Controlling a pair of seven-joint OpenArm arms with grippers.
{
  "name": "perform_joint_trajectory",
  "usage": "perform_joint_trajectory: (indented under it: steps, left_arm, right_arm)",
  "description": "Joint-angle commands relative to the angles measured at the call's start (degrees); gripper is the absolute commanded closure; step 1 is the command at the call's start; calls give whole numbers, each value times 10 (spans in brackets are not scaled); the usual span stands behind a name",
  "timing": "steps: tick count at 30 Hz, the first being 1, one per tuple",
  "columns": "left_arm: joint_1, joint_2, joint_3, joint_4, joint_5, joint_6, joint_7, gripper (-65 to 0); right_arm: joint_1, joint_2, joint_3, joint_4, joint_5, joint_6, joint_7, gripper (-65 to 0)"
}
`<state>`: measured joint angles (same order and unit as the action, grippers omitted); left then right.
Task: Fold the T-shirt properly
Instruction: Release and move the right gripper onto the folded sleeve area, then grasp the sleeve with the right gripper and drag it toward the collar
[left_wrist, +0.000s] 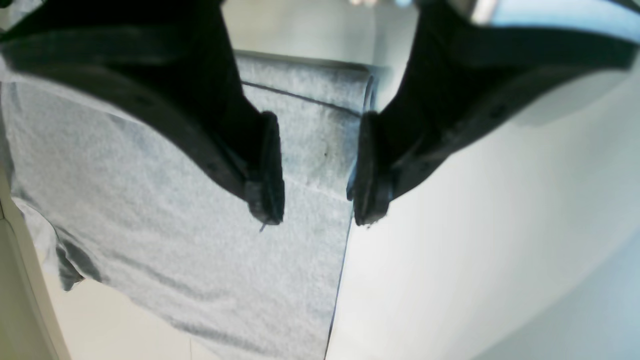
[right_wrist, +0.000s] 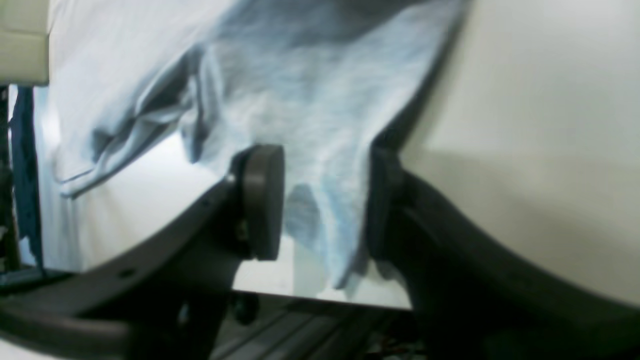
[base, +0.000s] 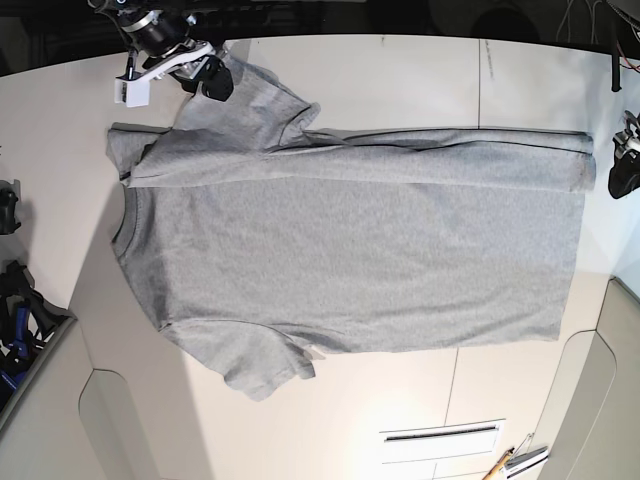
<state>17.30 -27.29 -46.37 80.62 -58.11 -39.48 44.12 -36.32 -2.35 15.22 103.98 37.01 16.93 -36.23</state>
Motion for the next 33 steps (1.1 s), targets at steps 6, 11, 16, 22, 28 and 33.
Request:
perform_joint_trajectory:
  steps: [6, 11, 16, 22, 28, 33]
  left_arm:
    - [-2, -11, -5, 9, -12, -5, -10, -267]
    - [-2, -11, -5, 9, -12, -5, -10, -267]
    - [-2, -11, -5, 9, -12, -5, -10, -267]
    - [-2, -11, -5, 9, -12, -5, -10, -267]
    - [-2, -11, -5, 9, -12, -5, -10, -267]
    - [-2, -11, -5, 9, -12, -5, -9, -267]
  right_arm:
    - [-2, 1, -14, 6, -1, 6, 2, -162]
    - [-2, 1, -14, 7, 40, 75, 2, 0]
    - [29, 1, -17, 12, 99, 140, 1, 0]
    - [117, 1, -41, 12, 75, 139, 2, 0]
    - [212, 1, -92, 12, -12, 139, 5, 0]
    - [267, 1, -128, 11, -106, 132, 33, 0]
